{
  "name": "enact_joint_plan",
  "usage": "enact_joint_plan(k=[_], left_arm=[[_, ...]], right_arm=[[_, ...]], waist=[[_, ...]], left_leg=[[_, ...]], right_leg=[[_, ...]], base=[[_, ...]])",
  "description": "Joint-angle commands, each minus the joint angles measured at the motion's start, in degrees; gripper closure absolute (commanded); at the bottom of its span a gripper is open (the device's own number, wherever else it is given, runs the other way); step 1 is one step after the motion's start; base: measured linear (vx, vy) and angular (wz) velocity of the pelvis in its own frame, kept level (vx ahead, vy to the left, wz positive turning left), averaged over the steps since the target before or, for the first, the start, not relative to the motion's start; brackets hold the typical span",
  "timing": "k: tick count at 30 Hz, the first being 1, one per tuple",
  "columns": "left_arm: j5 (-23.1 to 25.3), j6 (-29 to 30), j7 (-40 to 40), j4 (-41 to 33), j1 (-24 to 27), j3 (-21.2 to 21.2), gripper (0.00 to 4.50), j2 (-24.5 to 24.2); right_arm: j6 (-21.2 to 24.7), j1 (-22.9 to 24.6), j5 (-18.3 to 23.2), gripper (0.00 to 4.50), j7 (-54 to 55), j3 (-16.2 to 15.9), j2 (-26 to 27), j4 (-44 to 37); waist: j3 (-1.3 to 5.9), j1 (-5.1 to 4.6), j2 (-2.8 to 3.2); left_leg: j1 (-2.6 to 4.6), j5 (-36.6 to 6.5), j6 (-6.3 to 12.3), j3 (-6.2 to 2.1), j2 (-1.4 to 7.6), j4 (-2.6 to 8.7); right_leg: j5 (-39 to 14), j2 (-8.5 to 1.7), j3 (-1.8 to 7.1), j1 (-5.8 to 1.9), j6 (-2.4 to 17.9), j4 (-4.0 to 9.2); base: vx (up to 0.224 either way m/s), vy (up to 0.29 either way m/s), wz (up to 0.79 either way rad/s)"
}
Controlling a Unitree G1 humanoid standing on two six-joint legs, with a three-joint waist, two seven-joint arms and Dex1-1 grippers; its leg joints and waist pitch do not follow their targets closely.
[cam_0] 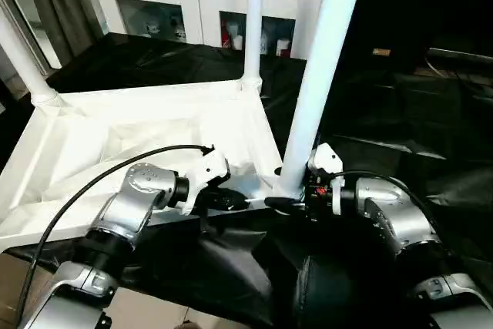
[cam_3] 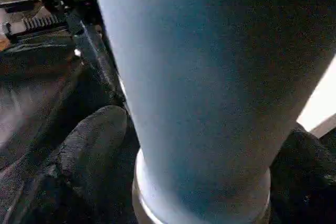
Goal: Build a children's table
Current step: Rotate leg to tighten
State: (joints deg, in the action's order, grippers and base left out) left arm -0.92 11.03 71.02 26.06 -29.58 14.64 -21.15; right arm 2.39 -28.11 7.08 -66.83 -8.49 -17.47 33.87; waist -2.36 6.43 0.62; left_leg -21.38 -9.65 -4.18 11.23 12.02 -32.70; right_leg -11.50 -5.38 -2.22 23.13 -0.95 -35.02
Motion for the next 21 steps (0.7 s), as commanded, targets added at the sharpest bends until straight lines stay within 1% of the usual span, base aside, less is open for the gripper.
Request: enact_joint_plan(k=[1, 2, 4, 5, 6, 7, 9, 11, 12, 13, 14, 15, 16, 17, 18, 19, 20, 21], left_arm=[[-1.98, 0.08, 0.84, -1.37, 0.34, 0.52, 4.50, 0.31], [-2.04, 0.13, 0.83, -1.33, 0.38, 0.43, 4.50, 0.32], [-2.10, -0.04, 0.71, -0.95, 0.39, 0.20, 4.50, 0.33], [-2.25, 0.07, 0.49, -0.85, 0.44, 0.00, 4.50, 0.52], [-2.37, 0.17, 0.35, -0.83, 0.52, -0.18, 4.50, 0.63], [-2.50, 0.39, 0.24, -0.95, 0.62, -0.29, 4.50, 0.75], [-3.05, 0.93, -0.23, -1.42, 0.98, -0.66, 4.50, 1.27], [-3.16, 1.03, -0.51, -1.40, 0.99, -0.79, 4.50, 1.53], [-2.89, 0.93, -2.01, -0.75, 0.64, -1.15, 4.50, 2.27], [-2.20, 0.55, -4.51, 0.43, 0.00, -1.62, 4.50, 3.21], [-1.52, 0.21, -6.89, 1.50, -0.60, -2.01, 4.50, 4.11], [-0.77, 0.00, -9.02, 2.50, -1.19, -2.22, 4.50, 4.77], [-0.05, 0.05, -11.70, 3.84, -2.01, -2.57, 4.50, 5.67], [0.37, 0.33, -14.12, 4.98, -2.80, -3.02, 4.50, 6.67], [0.64, 0.38, -15.48, 5.56, -3.25, -3.22, 4.50, 7.23], [1.45, 0.29, -19.53, 7.26, -4.58, -3.74, 4.50, 8.85], [1.86, 0.32, -21.67, 8.12, -5.38, -3.86, 4.50, 9.98], [2.15, 0.55, -23.39, 8.63, -5.98, -3.86, 4.50, 11.13]], right_arm=[[1.01, 0.80, 0.92, 1.03, -1.98, -1.54, 0.27, -1.71], [1.18, 0.86, 1.04, 1.03, -2.13, -1.48, 0.23, -1.89], [1.49, 0.90, 1.15, 1.25, -2.16, -1.33, 0.32, -2.05], [1.87, 1.11, 1.30, 1.25, -2.25, -1.25, 0.30, -2.27], [2.55, 1.37, 1.51, 1.33, -2.40, -1.26, 0.31, -2.58], [3.17, 1.67, 1.69, 1.43, -2.57, -1.29, 0.28, -2.89], [4.27, 2.59, 1.87, 1.62, -1.44, -1.20, 0.52, -3.65], [4.65, 2.81, 1.94, 1.70, -0.81, -1.05, 0.71, -3.79], [5.18, 3.21, 1.73, 1.70, 1.41, -0.63, 1.48, -3.80], [5.06, 3.54, 1.00, 1.74, 4.59, -0.22, 2.55, -3.38], [4.79, 3.85, 0.26, 1.75, 7.52, 0.15, 3.48, -3.01], [4.29, 3.91, -0.35, 1.76, 10.19, 0.59, 4.39, -2.32], [3.74, 3.84, -0.85, 1.76, 13.41, 1.25, 5.62, -1.29], [3.53, 3.70, -1.28, 1.77, 16.92, 1.90, 6.91, -0.31], [3.64, 3.57, -1.41, 1.77, 18.83, 2.29, 7.64, 0.24], [4.09, 3.13, -1.67, 1.77, 23.99, 3.29, 9.83, 1.85], [4.10, 2.77, -2.04, 1.77, 27.33, 3.78, 11.15, 2.85], [4.06, 2.37, -2.54, 1.77, 30.77, 4.26, 12.32, 3.74]], waist=[[3.53, -0.05, -0.71], [3.52, -0.05, -0.74], [3.49, -0.03, -0.84], [3.46, -0.05, -0.84], [3.45, -0.01, -0.63], [3.46, -0.01, -0.70], [3.53, 0.06, -0.14], [3.58, -0.02, -0.42], [3.59, 0.02, -0.06], [3.48, -0.03, -0.22], [3.43, -0.11, 0.04], [3.34, -0.17, -0.15], [3.25, -0.23, -0.35], [3.13, -0.33, -0.30], [3.03, -0.41, -0.24], [2.95, -0.48, -0.39], [3.01, -0.54, -0.45], [3.00, -0.71, -0.25]], left_leg=[[0.71, -8.80, 4.10, -0.10, 1.00, 2.99], [0.71, -8.76, 4.17, -0.09, 1.01, 2.99], [0.73, -8.95, 4.14, -0.10, 1.03, 3.02], [0.73, -9.25, 4.01, -0.08, 1.03, 3.04], [0.76, -9.46, 3.87, -0.12, 1.04, 3.06], [0.74, -9.59, 3.71, -0.11, 1.00, 3.06], [0.73, -9.42, 3.47, -0.21, 1.02, 3.03], [0.76, -9.40, 3.55, -0.14, 0.95, 3.00], [0.75, -9.43, 3.46, -0.19, 0.93, 2.99], [0.77, -9.95, 3.22, -0.16, 0.96, 3.07], [0.80, -10.73, 2.64, -0.21, 0.94, 3.19], [0.86, -11.98, 1.80, -0.34, 0.87, 3.36], [0.87, -12.75, 1.47, -0.37, 0.78, 3.48], [0.93, -14.25, 0.52, -0.50, 0.74, 3.72], [1.01, -15.01, 0.13, -0.52, 0.75, 3.83], [1.12, -16.22, -0.45, -0.62, 0.75, 3.99], [1.25, -16.74, -1.03, -0.76, 0.71, 4.07], [1.24, -16.71, -1.44, -0.82, 0.68, 4.13]], right_leg=[[-1.83, -1.98, 1.42, -2.68, 15.07, 3.15], [-2.01, -1.99, 1.41, -2.69, 15.12, 3.16], [-2.78, -2.00, 1.41, -2.69, 15.01, 3.21], [-3.40, -2.01, 1.43, -2.67, 14.93, 3.29], [-3.77, -2.05, 1.43, -2.64, 14.88, 3.31], [-4.02, -2.00, 1.45, -2.69, 14.68, 3.34], [-3.21, -2.03, 1.45, -2.70, 14.68, 3.23], [-2.41, -1.91, 1.41, -2.73, 14.90, 3.26], [-2.38, -1.93, 1.41, -2.71, 14.96, 3.20], [-2.91, -1.91, 1.42, -2.67, 14.85, 3.39], [-3.59, -1.95, 1.46, -2.57, 14.64, 3.55], [-5.66, -2.04, 1.48, -2.59, 14.15, 3.81], [-7.34, -2.08, 1.47, -2.62, 13.71, 3.99], [-11.07, -2.23, 1.50, -2.59, 12.67, 4.25], [-12.78, -2.29, 1.56, -2.50, 12.19, 4.49], [-15.59, -2.33, 1.64, -2.40, 11.18, 4.77], [-17.27, -2.42, 1.65, -2.33, 10.41, 4.92], [-17.72, -2.36, 1.67, -2.23, 9.98, 4.98]], base=[[0.000, 0.000, 0.00], [0.000, 0.000, 0.00], [0.000, 0.000, 0.00], [0.000, 0.000, 0.00], [0.000, 0.000, 0.00], [0.000, 0.000, 0.00], [0.000, 0.000, 0.00], [0.000, 0.000, 0.00], [0.000, 0.000, 0.00], [0.000, 0.000, 0.00], [0.000, 0.000, 0.00], [0.000, 0.000, 0.00], [0.000, 0.000, 0.00], [0.000, 0.000, 0.00], [0.000, 0.000, 0.00], [0.000, 0.000, 0.00], [0.000, 0.000, 0.00], [0.000, 0.000, 0.00]])
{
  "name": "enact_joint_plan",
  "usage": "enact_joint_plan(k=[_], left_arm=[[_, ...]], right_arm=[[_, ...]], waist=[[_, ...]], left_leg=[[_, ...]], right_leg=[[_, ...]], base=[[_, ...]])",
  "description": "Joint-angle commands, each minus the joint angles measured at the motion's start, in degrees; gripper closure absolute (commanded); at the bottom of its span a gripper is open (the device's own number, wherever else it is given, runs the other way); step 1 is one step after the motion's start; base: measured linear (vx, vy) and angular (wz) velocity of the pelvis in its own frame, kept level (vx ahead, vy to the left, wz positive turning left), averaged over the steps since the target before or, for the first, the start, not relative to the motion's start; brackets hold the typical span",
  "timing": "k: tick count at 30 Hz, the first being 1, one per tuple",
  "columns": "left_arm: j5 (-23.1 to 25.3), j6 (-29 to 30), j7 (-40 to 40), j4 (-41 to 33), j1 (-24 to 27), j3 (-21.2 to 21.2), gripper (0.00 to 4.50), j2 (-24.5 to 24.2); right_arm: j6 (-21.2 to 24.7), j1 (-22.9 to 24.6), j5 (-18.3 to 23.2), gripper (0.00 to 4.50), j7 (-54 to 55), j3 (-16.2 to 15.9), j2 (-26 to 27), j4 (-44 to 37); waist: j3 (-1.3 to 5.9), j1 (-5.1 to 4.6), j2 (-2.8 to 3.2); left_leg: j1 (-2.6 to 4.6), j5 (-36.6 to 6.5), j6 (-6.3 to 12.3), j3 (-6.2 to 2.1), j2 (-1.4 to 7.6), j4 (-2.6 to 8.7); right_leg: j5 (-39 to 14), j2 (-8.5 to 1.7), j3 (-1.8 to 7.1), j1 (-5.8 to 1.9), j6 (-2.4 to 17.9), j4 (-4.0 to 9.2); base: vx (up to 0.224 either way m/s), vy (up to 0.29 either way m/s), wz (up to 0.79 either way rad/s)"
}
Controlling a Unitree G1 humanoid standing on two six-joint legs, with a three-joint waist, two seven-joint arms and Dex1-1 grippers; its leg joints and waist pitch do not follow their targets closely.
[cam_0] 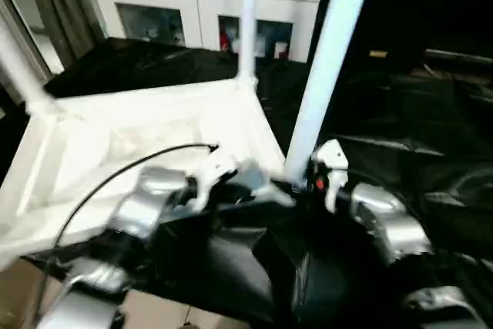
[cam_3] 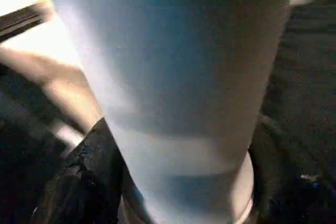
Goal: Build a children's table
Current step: Rotate leg to tighten
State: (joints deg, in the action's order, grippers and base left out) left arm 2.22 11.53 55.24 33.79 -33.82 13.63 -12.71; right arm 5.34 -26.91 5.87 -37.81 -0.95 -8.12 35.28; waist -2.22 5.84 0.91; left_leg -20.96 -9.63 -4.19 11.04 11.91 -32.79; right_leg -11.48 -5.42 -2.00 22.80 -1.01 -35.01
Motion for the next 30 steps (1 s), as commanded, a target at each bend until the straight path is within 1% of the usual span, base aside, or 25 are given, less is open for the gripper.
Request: enact_joint_plan(k=[1, 2, 3, 4, 5, 7, 9, 10, 12, 13, 14, 15, 16, 17, 18, 20, 21, 22, 23, 25, 26, 27, 28, 29, 30], left_arm=[[-0.81, 0.18, -9.28, 1.44, -2.34, -2.91, 4.50, 3.93], [-0.64, 0.32, -11.08, 2.02, -2.99, -2.97, 4.50, 5.25], [-0.44, 0.24, -12.15, 2.67, -3.53, -2.79, 4.50, 6.36], [-0.03, -0.23, -12.93, 3.45, -4.13, -2.23, 4.50, 7.69], [0.02, -0.32, -12.98, 3.56, -4.21, -2.14, 4.50, 7.88], [0.06, -0.85, -12.93, 4.17, -4.59, -1.76, 4.50, 8.71], [0.22, -1.66, -11.34, 4.35, -4.63, -1.06, 4.50, 8.40], [0.17, -1.82, -10.75, 4.21, -4.52, -0.99, 4.50, 8.05], [-0.10, -2.38, -9.05, 3.86, -4.23, -0.92, 4.50, 6.97], [-0.35, -2.62, -7.72, 3.43, -3.92, -0.85, 4.50, 6.31], [-0.51, -2.89, -6.32, 3.07, -3.59, -0.76, 4.50, 5.57], [-0.68, -3.29, -4.53, 2.57, -3.11, -0.58, 4.50, 4.58], [-0.90, -3.68, -2.52, 1.93, -2.55, -0.32, 4.50, 3.59], [-1.09, -3.96, -0.67, 1.24, -1.94, -0.04, 4.50, 2.56], [-1.26, -4.34, 2.22, 0.26, -1.02, 0.41, 4.50, 0.64], [-1.82, -4.28, 5.51, -1.06, 0.02, 0.60, 4.50, -1.52], [-2.49, -3.77, 7.91, -2.23, 0.75, 0.55, 4.50, -3.05], [-3.02, -3.33, 9.42, -3.05, 1.19, 0.51, 4.50, -3.89], [-3.22, -3.21, 10.03, -3.39, 1.41, 0.49, 4.50, -4.22], [-3.82, -2.44, 11.94, -4.61, 2.06, 0.51, 4.50, -5.29], [-4.11, -2.18, 12.75, -5.05, 2.29, 0.53, 4.50, -5.73], [-5.04, -1.10, 15.66, -6.70, 3.15, 0.78, 4.50, -7.48], [-5.25, -0.94, 16.31, -7.10, 3.37, 0.87, 4.50, -7.91], [-5.42, -0.79, 16.80, -7.33, 3.51, 0.90, 4.50, -8.35], [-5.59, -0.68, 17.15, -7.56, 3.63, 0.93, 4.50, -8.68]], right_arm=[[1.41, 0.57, -1.64, 1.77, 5.03, -2.75, 4.20, 3.20], [1.74, -0.06, -1.97, 1.77, 8.55, -2.19, 5.53, 4.15], [1.80, -0.86, -2.20, 1.77, 11.39, -1.81, 6.85, 5.08], [1.35, -1.84, -2.79, 1.77, 12.84, -2.26, 8.33, 5.96], [1.19, -1.98, -2.93, 1.77, 12.81, -2.45, 8.55, 6.05], [0.29, -2.47, -3.30, 1.77, 11.30, -3.38, 9.51, 6.14], [1.02, -2.71, -1.03, 1.08, 4.72, -3.83, 9.90, 4.74], [1.43, -2.72, -0.67, 1.08, 3.28, -4.06, 9.54, 4.24], [2.08, -2.80, -0.16, 1.01, 0.05, -4.75, 8.19, 3.16], [2.03, -2.83, -0.17, 0.87, -1.24, -5.10, 7.30, 2.77], [1.85, -2.93, -0.18, 0.70, -2.59, -5.43, 6.33, 2.53], [1.48, -2.99, -0.21, 0.60, -4.59, -5.84, 4.94, 2.28], [0.97, -3.05, -0.10, 0.52, -6.78, -6.14, 3.60, 2.17], [0.61, -3.09, 0.11, 0.52, -8.96, -6.32, 2.33, 2.11], [0.34, -3.21, 0.40, 0.52, -12.70, -6.49, 0.07, 2.05], [0.20, -3.12, 0.96, 0.52, -17.25, -6.55, -2.37, 1.43], [0.89, -2.92, 1.74, 0.52, -21.01, -6.42, -4.12, 0.40], [1.30, -2.80, 2.18, 0.52, -22.96, -6.35, -5.00, -0.23], [1.45, -2.71, 2.29, 0.52, -23.73, -6.31, -5.30, -0.52], [1.86, -2.54, 2.54, 0.52, -25.85, -6.31, -6.23, -1.17], [1.74, -2.54, 2.62, 0.52, -26.67, -6.43, -6.65, -1.24], [1.59, -2.51, 3.11, 0.52, -29.70, -6.81, -8.14, -1.53], [1.54, -2.54, 3.30, 0.52, -30.54, -6.91, -8.48, -1.51], [1.53, -2.57, 3.42, 0.52, -31.25, -7.03, -8.77, -1.49], [1.50, -2.63, 3.55, 0.68, -31.87, -7.16, -9.01, -1.41]], waist=[[2.90, -0.19, -0.50], [2.82, -0.35, -0.52], [2.87, -0.40, -0.55], [3.04, -0.47, -0.61], [3.07, -0.42, -0.51], [3.17, -0.39, -0.58], [3.22, -0.34, -0.65], [3.22, -0.33, -0.60], [3.13, -0.41, -0.56], [3.18, -0.42, -0.56], [3.20, -0.42, -0.86], [3.25, -0.41, -0.74], [3.23, -0.47, -0.96], [3.25, -0.40, -0.89], [3.22, -0.53, -0.84], [3.24, -0.51, -0.92], [3.36, -0.29, -0.95], [3.43, -0.25, -0.85], [3.49, -0.16, -0.83], [3.55, -0.14, -0.92], [3.51, -0.12, -0.92], [3.58, 0.16, -0.89], [3.56, 0.13, -0.97], [3.40, 0.24, -1.00], [3.36, 0.34, -0.96]], left_leg=[[0.83, -16.82, -1.39, -0.60, 0.80, 4.22], [0.80, -16.55, -1.35, -0.48, 0.80, 4.17], [0.77, -16.45, -1.41, -0.55, 0.73, 4.17], [0.65, -15.44, -1.27, -0.52, 0.56, 4.08], [0.72, -15.16, -0.90, -0.48, 0.65, 3.98], [0.47, -14.36, 0.02, -0.40, 0.57, 3.81], [0.31, -13.31, 1.03, -0.35, 0.54, 3.70], [0.29, -13.31, 1.24, -0.36, 0.53, 3.71], [0.20, -13.78, 1.68, -0.41, 0.57, 3.80], [0.23, -13.84, 1.67, -0.41, 0.60, 3.78], [0.22, -13.66, 1.82, -0.39, 0.61, 3.74], [0.21, -13.37, 1.85, -0.40, 0.64, 3.72], [0.17, -13.22, 2.08, -0.35, 0.68, 3.67], [0.18, -12.90, 2.40, -0.41, 0.78, 3.68], [0.02, -12.56, 2.61, -0.39, 0.82, 3.67], [-0.06, -11.70, 3.02, -0.26, 0.92, 3.53], [0.13, -11.40, 3.47, -0.22, 1.02, 3.42], [0.06, -10.71, 3.74, -0.17, 1.09, 3.30], [0.09, -9.24, 4.21, -0.10, 1.17, 3.20], [0.06, -7.94, 4.98, 0.01, 1.14, 3.00], [0.06, -7.69, 5.17, 0.04, 1.13, 2.98], [0.16, -7.56, 5.32, 0.02, 1.14, 2.92], [0.17, -7.55, 5.54, 0.07, 1.21, 2.92], [0.13, -8.05, 5.57, 0.13, 1.20, 2.95], [0.17, -8.67, 5.26, 0.12, 1.20, 3.00]], right_leg=[[-17.37, -2.26, 1.49, -1.85, 9.95, 5.03], [-16.19, -2.15, 1.59, -1.66, 10.02, 5.03], [-15.92, -2.14, 1.53, -1.76, 10.04, 4.94], [-15.06, -2.07, 1.51, -1.92, 9.91, 4.88], [-13.80, -2.06, 1.53, -1.83, 10.08, 4.88], [-12.07, -2.08, 1.53, -2.05, 10.21, 4.74], [-10.05, -1.97, 1.50, -2.19, 10.44, 4.57], [-9.95, -1.97, 1.47, -2.23, 10.53, 4.53], [-10.39, -1.93, 1.38, -2.32, 10.56, 4.61], [-10.56, -2.01, 1.39, -2.32, 10.59, 4.63], [-10.98, -2.08, 1.37, -2.36, 10.68, 4.64], [-10.77, -2.13, 1.37, -2.39, 10.79, 4.57], [-10.52, -2.12, 1.33, -2.39, 10.99, 4.58], [-10.05, -2.19, 1.27, -2.41, 11.36, 4.49], [-9.38, -2.17, 1.28, -2.48, 11.67, 4.35], [-7.62, -2.05, 1.24, -2.50, 12.38, 4.08], [-6.70, -2.01, 1.14, -2.60, 13.09, 3.82], [-5.45, -1.97, 1.17, -2.58, 13.45, 3.64], [-2.77, -1.90, 1.15, -2.46, 14.29, 3.31], [0.08, -1.83, 1.06, -2.42, 15.48, 2.99], [0.39, -1.85, 1.07, -2.39, 15.74, 2.98], [0.33, -1.98, 1.01, -2.45, 16.16, 2.87], [0.33, -1.93, 1.04, -2.43, 16.24, 2.90], [-0.42, -1.97, 1.07, -2.33, 16.30, 3.00], [-1.69, -2.05, 1.09, -2.29, 16.21, 3.09]], base=[[0.000, 0.000, 0.00], [0.000, 0.000, 0.00], [0.000, 0.000, 0.00], [0.000, 0.000, 0.00], [0.000, 0.000, 0.00], [0.000, 0.000, 0.00], [0.000, 0.000, 0.00], [0.000, 0.000, 0.00], [0.000, 0.000, 0.00], [0.000, 0.000, 0.00], [0.000, 0.000, 0.00], [0.000, 0.000, 0.00], [0.000, 0.000, 0.00], [0.000, 0.000, 0.00], [0.000, 0.000, 0.00], [0.000, 0.000, 0.00], [0.000, 0.000, 0.00], [0.000, 0.000, 0.00], [0.000, 0.000, 0.00], [0.000, 0.000, 0.00], [0.000, 0.000, 0.00], [0.000, 0.000, 0.00], [0.000, 0.000, 0.00], [0.000, 0.000, 0.00], [0.000, 0.000, 0.00]])
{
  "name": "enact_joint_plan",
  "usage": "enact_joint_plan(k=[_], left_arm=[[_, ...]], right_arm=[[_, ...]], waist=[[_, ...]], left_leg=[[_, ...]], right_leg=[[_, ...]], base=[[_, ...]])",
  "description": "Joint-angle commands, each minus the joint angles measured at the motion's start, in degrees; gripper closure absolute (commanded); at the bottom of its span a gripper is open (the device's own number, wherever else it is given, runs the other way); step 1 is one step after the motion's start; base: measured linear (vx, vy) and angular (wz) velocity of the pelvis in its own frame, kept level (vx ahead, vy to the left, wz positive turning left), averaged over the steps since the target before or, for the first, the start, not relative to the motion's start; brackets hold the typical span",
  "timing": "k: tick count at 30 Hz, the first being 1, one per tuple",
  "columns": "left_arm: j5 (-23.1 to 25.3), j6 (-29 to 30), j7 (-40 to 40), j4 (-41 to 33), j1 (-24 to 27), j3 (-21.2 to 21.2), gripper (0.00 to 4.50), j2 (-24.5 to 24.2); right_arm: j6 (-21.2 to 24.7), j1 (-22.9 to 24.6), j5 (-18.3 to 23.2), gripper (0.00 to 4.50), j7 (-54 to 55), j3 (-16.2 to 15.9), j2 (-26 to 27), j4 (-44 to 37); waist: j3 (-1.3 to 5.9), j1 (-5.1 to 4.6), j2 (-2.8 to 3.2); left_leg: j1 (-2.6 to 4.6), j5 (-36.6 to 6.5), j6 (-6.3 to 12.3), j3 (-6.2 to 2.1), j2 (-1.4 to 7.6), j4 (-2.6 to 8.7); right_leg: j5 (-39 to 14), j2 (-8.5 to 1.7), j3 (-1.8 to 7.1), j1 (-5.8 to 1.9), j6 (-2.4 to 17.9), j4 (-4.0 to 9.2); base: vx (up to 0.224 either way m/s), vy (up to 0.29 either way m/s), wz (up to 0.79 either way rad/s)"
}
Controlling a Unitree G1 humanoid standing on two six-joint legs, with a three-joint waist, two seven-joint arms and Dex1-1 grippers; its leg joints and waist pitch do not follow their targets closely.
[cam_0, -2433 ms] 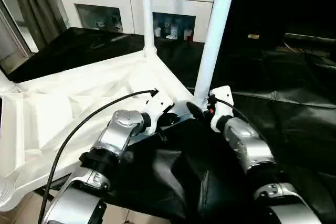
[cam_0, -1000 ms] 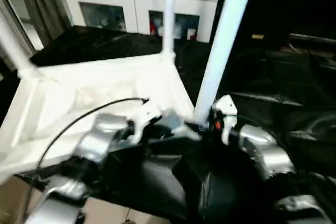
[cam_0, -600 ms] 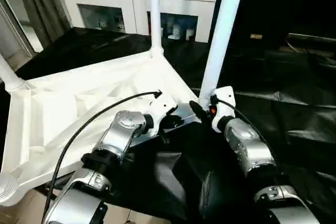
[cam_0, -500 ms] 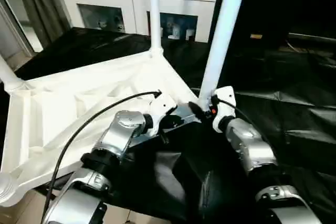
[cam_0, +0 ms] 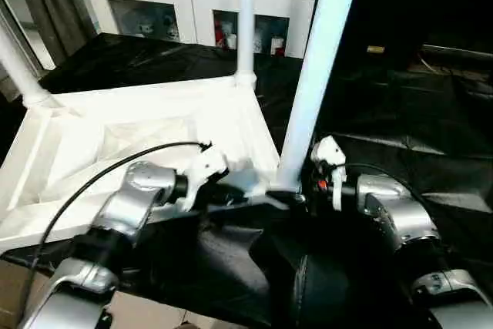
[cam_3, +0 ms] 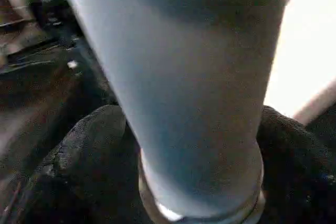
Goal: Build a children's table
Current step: Rotate leg to tighten
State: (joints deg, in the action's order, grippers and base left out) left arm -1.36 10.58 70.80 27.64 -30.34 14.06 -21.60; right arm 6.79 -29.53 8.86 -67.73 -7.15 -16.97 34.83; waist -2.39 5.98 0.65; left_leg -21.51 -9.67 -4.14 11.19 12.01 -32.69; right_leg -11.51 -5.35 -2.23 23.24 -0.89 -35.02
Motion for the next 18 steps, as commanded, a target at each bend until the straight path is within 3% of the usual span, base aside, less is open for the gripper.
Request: enact_joint_plan(k=[1, 5, 9, 11, 12, 15, 17, 18], left_arm=[[-2.02, 0.28, 1.60, -1.40, 0.15, 0.50, 4.50, 0.21], [-2.28, 0.64, 1.96, -2.00, 0.27, 0.33, 4.50, -0.27], [-2.36, 0.86, 0.87, -2.42, 0.45, 0.09, 4.50, 0.60], [-2.38, 0.81, 0.59, -2.38, 0.46, 0.07, 4.50, 0.81], [-2.32, 0.61, -0.05, -2.05, 0.31, 0.00, 4.50, 1.29], [-1.88, 0.10, -2.39, -0.96, -0.19, -0.51, 4.50, 2.28], [-0.49, -0.38, -6.57, 1.09, -1.27, -1.00, 4.50, 3.58], [0.33, -0.36, -10.16, 2.76, -2.21, -1.68, 4.50, 4.89]], right_arm=[[0.05, -0.01, 0.56, 0.77, -1.95, -0.96, -0.15, -0.97], [0.47, 0.27, 0.77, 0.99, -3.29, -1.11, -0.29, -1.31], [1.20, 1.42, 0.98, 1.30, -2.83, -1.93, 0.47, -2.49], [1.33, 1.61, 1.02, 1.50, -2.49, -1.94, 0.61, -2.67], [1.74, 2.12, 0.84, 1.61, -1.55, -1.93, 0.90, -3.06], [1.57, 2.83, 0.25, 1.76, 0.80, -1.63, 1.55, -3.02], [1.23, 2.99, -1.18, 1.79, 6.86, -0.53, 3.11, -1.64], [0.40, 2.95, -2.48, 1.80, 11.65, 0.10, 4.36, -0.40]], waist=[[3.50, 0.24, -0.70], [3.46, 0.58, -0.76], [3.59, 0.54, -0.65], [3.64, 0.61, -0.71], [3.63, 0.60, -0.38], [3.61, 0.52, -0.53], [3.36, 0.36, -0.52], [3.27, 0.24, -0.85]], left_leg=[[0.76, -8.90, 4.99, -0.05, 1.14, 2.96], [0.90, -9.56, 3.59, -0.11, 1.18, 3.09], [0.83, -8.02, 3.88, -0.09, 1.05, 2.91], [0.82, -7.89, 4.01, -0.08, 1.01, 2.84], [0.81, -8.01, 3.93, -0.10, 0.99, 2.82], [0.88, -8.60, 3.54, -0.13, 1.02, 2.92], [0.88, -10.00, 2.60, -0.17, 0.91, 3.13], [1.00, -11.85, 1.76, -0.24, 0.93, 3.36]], right_leg=[[-2.28, -2.15, 1.31, -2.72, 16.02, 3.16], [-4.20, -2.17, 1.42, -2.67, 15.30, 3.21], [-0.96, -2.03, 1.39, -2.77, 15.56, 2.96], [-0.61, -2.07, 1.38, -2.84, 15.77, 2.91], [-0.69, -2.05, 1.38, -2.81, 15.78, 2.90], [-1.19, -1.99, 1.39, -2.84, 15.43, 3.01], [-3.78, -2.11, 1.47, -2.73, 14.85, 3.42], [-7.06, -2.20, 1.50, -2.73, 14.10, 3.75]], base=[[0.000, 0.000, 0.00], [0.000, 0.000, 0.00], [0.000, 0.000, 0.00], [0.000, 0.000, 0.00], [0.000, 0.000, 0.00], [0.000, 0.000, 0.00], [0.000, 0.000, 0.00], [0.000, 0.000, 0.00]])
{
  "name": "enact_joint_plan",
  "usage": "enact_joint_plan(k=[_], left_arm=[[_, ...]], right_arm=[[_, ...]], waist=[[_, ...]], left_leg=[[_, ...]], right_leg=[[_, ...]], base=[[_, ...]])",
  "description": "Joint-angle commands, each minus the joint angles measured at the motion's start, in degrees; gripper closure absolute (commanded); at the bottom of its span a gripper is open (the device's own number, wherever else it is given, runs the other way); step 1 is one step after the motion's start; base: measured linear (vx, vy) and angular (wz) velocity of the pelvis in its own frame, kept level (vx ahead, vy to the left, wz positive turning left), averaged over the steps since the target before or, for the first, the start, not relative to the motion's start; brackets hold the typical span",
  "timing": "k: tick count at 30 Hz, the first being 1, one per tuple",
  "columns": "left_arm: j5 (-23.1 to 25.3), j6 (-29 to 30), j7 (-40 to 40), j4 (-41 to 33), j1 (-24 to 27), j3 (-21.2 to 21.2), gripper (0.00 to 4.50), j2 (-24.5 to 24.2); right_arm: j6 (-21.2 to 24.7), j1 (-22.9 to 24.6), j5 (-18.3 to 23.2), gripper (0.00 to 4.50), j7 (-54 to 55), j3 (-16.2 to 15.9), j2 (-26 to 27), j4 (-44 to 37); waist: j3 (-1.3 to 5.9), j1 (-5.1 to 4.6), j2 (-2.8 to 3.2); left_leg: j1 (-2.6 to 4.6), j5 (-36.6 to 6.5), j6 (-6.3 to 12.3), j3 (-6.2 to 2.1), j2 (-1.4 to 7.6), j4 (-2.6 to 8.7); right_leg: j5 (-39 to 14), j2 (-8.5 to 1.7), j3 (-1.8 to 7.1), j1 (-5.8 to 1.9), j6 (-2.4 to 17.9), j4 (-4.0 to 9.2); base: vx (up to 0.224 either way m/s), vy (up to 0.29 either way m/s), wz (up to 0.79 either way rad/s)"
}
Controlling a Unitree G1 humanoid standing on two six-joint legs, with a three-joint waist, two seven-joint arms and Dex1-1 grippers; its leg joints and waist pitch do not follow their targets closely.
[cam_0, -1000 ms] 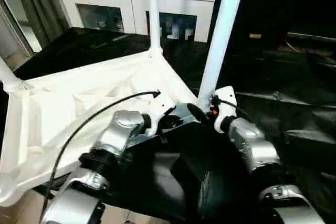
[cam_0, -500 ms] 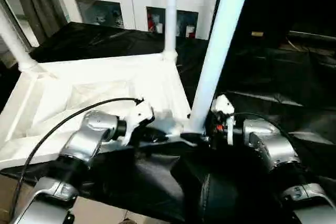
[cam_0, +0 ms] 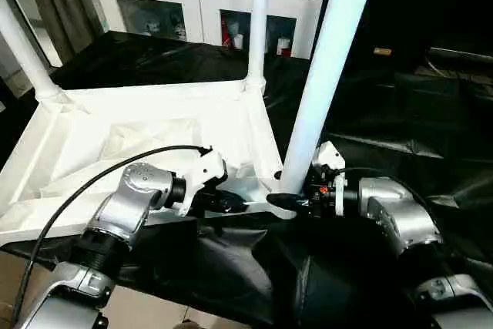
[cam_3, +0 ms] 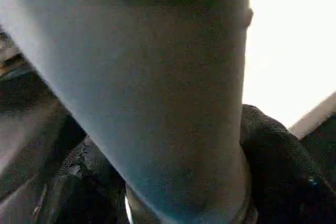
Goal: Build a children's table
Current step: Rotate leg to tighten
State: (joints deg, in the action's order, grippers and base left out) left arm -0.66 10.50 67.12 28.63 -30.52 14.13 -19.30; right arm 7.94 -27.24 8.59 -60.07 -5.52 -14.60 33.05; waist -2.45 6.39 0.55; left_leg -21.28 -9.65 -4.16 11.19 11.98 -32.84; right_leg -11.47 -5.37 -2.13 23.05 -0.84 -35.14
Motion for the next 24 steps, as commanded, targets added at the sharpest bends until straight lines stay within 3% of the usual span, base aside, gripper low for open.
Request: enact_joint_plan(k=[1, 3, 5, 10, 12, 13, 16, 20, 21, 24], left_arm=[[-0.33, -0.24, -6.85, 1.90, -2.12, -1.85, 4.50, 2.75], [0.30, 0.36, -12.99, 4.12, -3.80, -3.16, 4.50, 5.59], [0.67, 0.62, -15.52, 4.92, -4.49, -3.48, 4.50, 6.79], [1.94, 1.62, -25.44, 8.20, -7.08, -4.26, 4.50, 12.43], [1.85, 1.35, -26.93, 8.92, -7.83, -4.05, 4.50, 14.71], [1.95, 1.37, -26.92, 8.91, -7.91, -3.87, 4.50, 15.00], [2.10, 1.23, -25.52, 8.53, -7.96, -3.23, 4.50, 15.09], [1.59, 0.02, -20.83, 7.28, -7.24, -2.17, 4.50, 13.26], [1.57, -0.76, -17.75, 6.55, -6.51, -1.77, 4.50, 11.68], [1.22, -1.31, -13.56, 5.07, -5.33, -1.20, 4.50, 9.57]], right_arm=[[-0.79, 0.65, -2.28, 1.81, 4.49, -1.43, 2.15, 1.51], [-0.43, 0.41, -2.89, 1.81, 12.14, 0.22, 5.02, 3.26], [0.13, 0.27, -3.02, 1.82, 14.98, 0.74, 6.31, 3.89], [2.27, -0.83, -3.59, 1.83, 26.14, 1.65, 12.54, 5.96], [1.69, -2.08, -4.19, 1.83, 29.52, 1.24, 15.53, 7.43], [1.25, -2.21, -4.25, 1.83, 29.23, 0.97, 15.93, 7.47], [0.88, -2.55, -2.78, 1.13, 27.23, 1.33, 16.64, 7.19], [1.46, -2.61, -1.49, 0.83, 22.41, 1.06, 15.04, 5.41], [0.77, -2.12, -1.94, 0.69, 18.16, -0.38, 12.32, 4.05], [0.73, -1.19, -1.40, 0.60, 11.88, -1.85, 8.64, 1.69]], waist=[[3.22, -0.24, -0.67], [3.01, -0.41, -0.94], [3.07, -0.43, -0.84], [3.32, -0.45, -0.88], [3.48, -0.51, -0.43], [3.51, -0.52, -0.55], [3.55, -0.37, -0.17], [3.54, -0.55, -0.03], [3.58, -0.71, 0.17], [3.80, -0.62, -0.04]], left_leg=[[0.77, -12.45, 1.34, -0.27, 0.92, 3.58], [0.99, -15.10, 0.01, -0.45, 0.88, 3.94], [1.09, -15.15, -0.32, -0.55, 0.90, 4.01], [0.88, -12.35, 0.31, -0.47, 0.66, 3.75], [0.74, -11.14, 0.53, -0.47, 0.48, 3.65], [0.72, -10.96, 0.69, -0.44, 0.44, 3.61], [0.63, -11.40, 1.68, -0.43, 0.46, 3.58], [0.64, -12.81, 1.31, -0.57, 0.58, 3.79], [0.60, -12.71, 1.29, -0.58, 0.58, 3.73], [0.47, -10.40, 2.84, -0.37, 0.59, 3.31]], right_leg=[[-8.68, -2.23, 1.47, -2.46, 13.60, 4.00], [-14.73, -2.43, 1.59, -2.35, 11.64, 4.67], [-15.69, -2.48, 1.65, -2.28, 10.98, 4.78], [-10.64, -2.17, 1.71, -2.38, 10.91, 4.42], [-8.45, -2.11, 1.67, -2.41, 11.29, 4.27], [-8.04, -2.10, 1.63, -2.50, 11.35, 4.26], [-8.10, -2.20, 1.59, -2.58, 11.14, 4.40], [-9.27, -2.09, 1.50, -2.60, 10.95, 4.49], [-8.14, -2.02, 1.49, -2.63, 11.21, 4.42], [-2.64, -1.90, 1.42, -2.93, 12.41, 3.88]], base=[[0.000, 0.000, 0.00], [0.000, 0.000, 0.00], [0.000, 0.000, 0.00], [0.000, 0.000, 0.00], [0.000, 0.000, 0.00], [0.000, 0.000, 0.00], [0.000, 0.000, 0.00], [0.000, 0.000, 0.00], [0.000, 0.000, 0.00], [0.000, 0.000, 0.00]])
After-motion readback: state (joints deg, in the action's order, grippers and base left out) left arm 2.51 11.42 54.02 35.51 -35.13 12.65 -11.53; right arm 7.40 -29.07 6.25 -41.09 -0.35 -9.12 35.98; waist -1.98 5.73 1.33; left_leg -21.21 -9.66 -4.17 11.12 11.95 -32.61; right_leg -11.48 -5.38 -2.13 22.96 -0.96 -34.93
